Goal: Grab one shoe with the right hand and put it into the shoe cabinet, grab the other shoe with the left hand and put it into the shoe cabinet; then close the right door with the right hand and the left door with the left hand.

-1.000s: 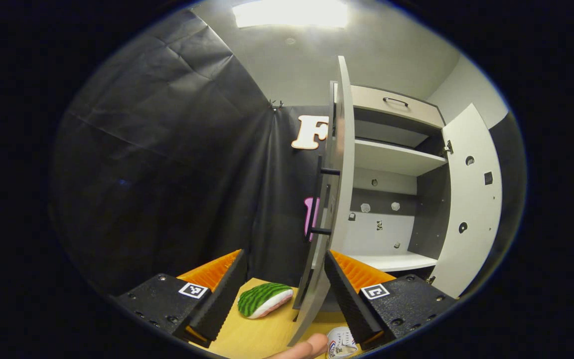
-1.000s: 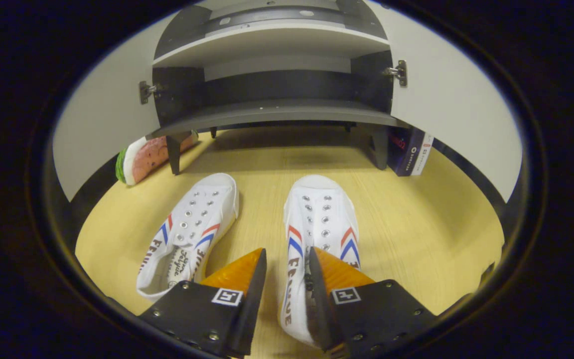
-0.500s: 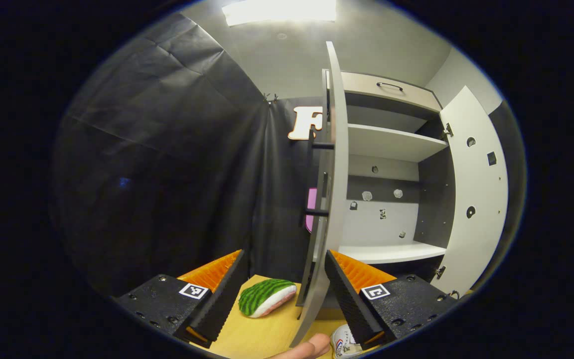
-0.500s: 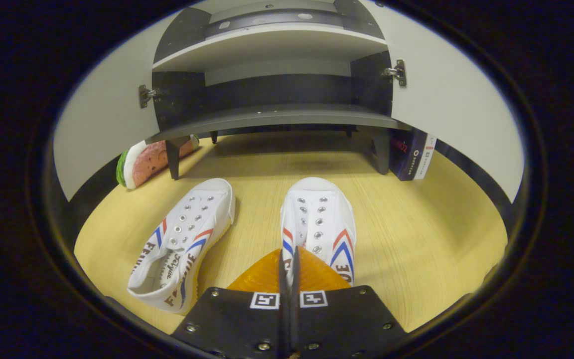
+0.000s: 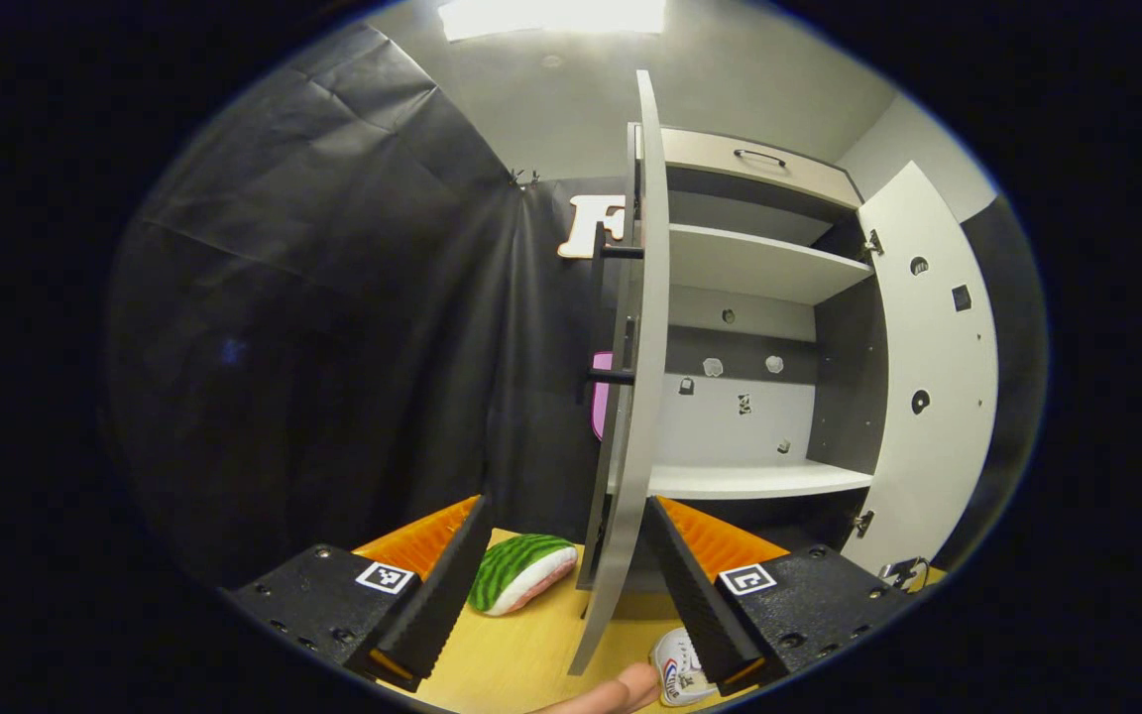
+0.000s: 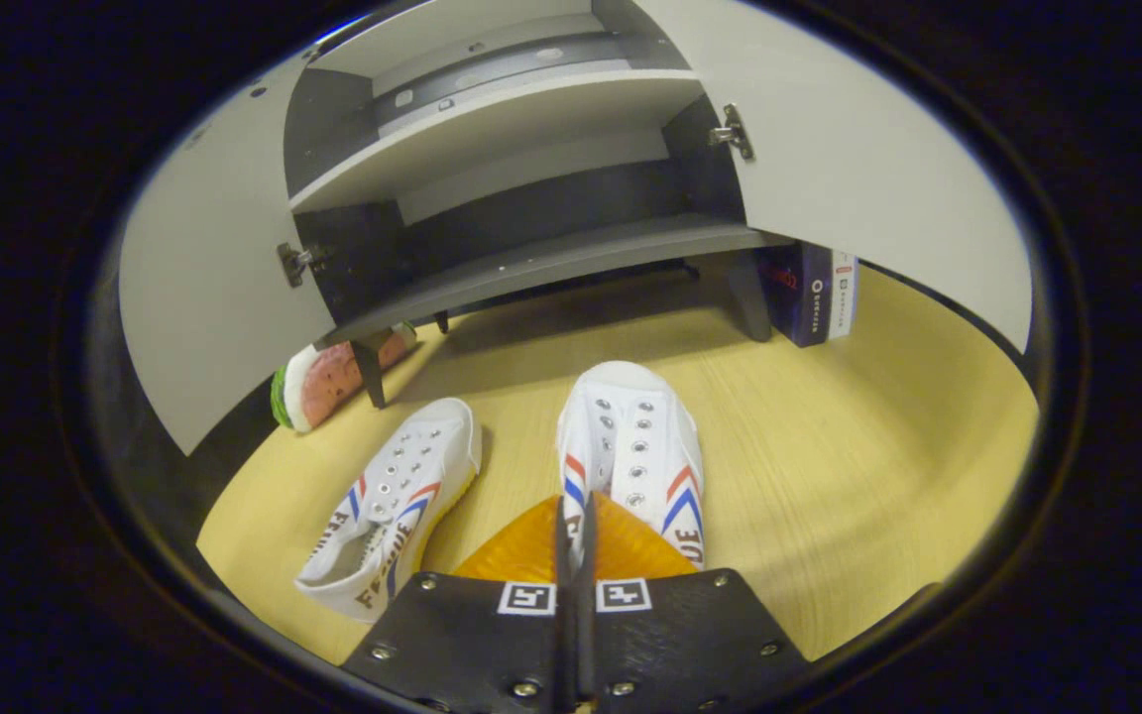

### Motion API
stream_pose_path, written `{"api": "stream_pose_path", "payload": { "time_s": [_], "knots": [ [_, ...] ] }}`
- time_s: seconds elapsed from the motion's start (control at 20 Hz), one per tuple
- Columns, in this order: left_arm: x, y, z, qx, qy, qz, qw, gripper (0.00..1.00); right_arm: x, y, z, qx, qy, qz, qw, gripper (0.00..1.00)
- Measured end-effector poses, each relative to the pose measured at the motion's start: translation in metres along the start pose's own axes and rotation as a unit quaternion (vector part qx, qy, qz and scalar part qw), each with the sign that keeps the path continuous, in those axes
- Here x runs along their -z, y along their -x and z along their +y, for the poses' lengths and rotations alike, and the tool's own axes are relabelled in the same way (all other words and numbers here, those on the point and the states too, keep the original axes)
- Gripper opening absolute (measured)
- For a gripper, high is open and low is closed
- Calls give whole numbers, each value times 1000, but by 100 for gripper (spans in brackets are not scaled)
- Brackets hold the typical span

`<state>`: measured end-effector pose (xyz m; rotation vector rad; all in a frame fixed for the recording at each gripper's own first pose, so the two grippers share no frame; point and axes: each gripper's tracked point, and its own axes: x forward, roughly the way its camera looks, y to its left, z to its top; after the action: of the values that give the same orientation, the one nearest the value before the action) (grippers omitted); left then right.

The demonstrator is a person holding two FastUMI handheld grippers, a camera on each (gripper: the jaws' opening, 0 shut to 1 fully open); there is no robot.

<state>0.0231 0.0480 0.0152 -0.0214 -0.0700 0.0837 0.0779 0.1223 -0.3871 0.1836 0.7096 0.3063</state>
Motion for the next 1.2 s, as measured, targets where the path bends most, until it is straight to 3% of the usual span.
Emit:
{"api": "stream_pose_path", "payload": {
  "time_s": [0.4,0.65,0.75,0.8,1.0,1.2],
  "knots": [
    [24,20,-26,47,-16,20,999,96,-74,68,26,-28,26,-64,997,1],
    [32,25,-27,53,-33,33,997,92,-164,119,59,-54,61,-103,991,1],
    [30,27,-29,57,-36,28,997,96,-203,134,69,-60,77,-112,989,1],
    [30,29,-29,60,-37,27,997,92,-225,139,74,-60,91,-120,987,1],
    [31,35,-35,71,-37,25,997,96,-304,140,89,-50,110,-125,985,1],
    [32,38,-45,84,-35,23,996,96,-376,111,91,-38,94,-120,988,1]
  ]
}}
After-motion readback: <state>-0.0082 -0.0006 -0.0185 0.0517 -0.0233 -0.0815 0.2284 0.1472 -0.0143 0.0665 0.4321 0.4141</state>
